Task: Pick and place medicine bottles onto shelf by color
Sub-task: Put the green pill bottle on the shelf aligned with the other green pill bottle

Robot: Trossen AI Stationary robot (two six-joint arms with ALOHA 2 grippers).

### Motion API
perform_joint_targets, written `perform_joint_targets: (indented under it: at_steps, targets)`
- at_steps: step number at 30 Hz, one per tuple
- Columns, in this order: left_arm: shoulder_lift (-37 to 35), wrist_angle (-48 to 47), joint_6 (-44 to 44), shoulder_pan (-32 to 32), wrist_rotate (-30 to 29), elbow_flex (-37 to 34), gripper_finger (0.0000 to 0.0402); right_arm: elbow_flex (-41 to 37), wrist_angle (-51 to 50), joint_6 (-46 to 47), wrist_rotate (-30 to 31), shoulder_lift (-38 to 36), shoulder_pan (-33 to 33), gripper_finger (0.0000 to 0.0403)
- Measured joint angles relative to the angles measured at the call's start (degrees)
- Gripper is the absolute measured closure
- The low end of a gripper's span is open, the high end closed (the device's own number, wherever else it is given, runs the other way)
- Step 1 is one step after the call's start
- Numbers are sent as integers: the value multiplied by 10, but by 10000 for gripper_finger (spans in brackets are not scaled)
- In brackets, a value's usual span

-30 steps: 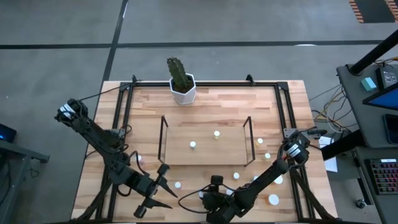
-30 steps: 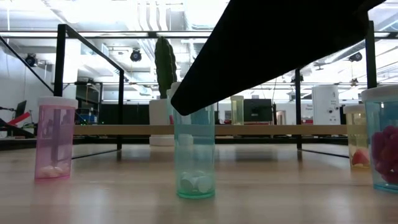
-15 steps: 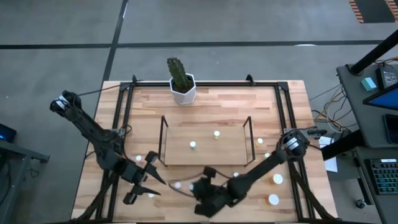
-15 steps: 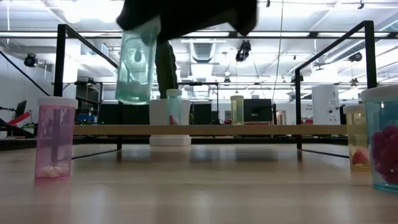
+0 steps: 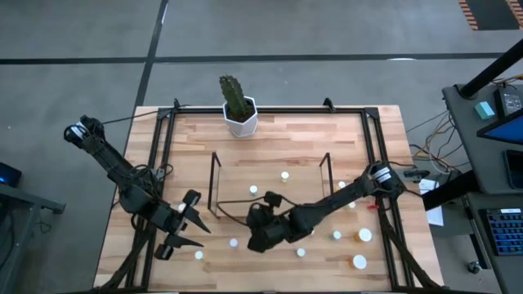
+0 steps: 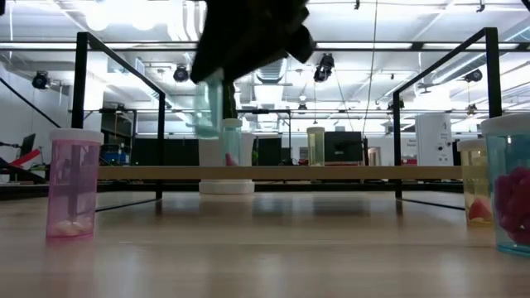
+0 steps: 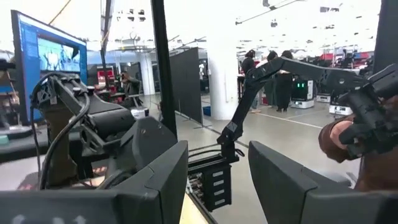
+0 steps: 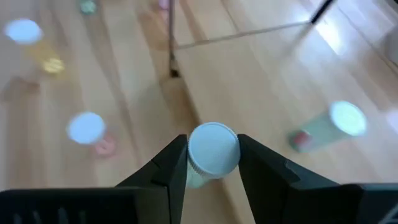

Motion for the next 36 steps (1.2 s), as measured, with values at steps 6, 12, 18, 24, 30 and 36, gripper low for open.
perform_joint_targets:
  at_steps: [6, 12, 18, 24, 30, 36]
  targets:
    - [-6, 2, 15, 0, -1, 0, 249, -3, -11, -6, -1, -3, -14, 287]
    - [-10, 2, 15, 0, -6, 0, 249, -4, -18, -16, -1, -3, -27, 280]
    - [-10, 0, 15, 0, -6, 0, 249, -21, -8, -9, -1, -3, -36, 284]
    - [-10, 1, 15, 0, -6, 0, 249, -39, 12, 6, 1, -3, -43, 284]
    - [-10, 1, 15, 0, -6, 0, 249, -41, 15, 7, 3, -3, -44, 270]
    - [-10, 2, 19, 0, -6, 0, 249, -42, 15, 10, 5, -3, -44, 250]
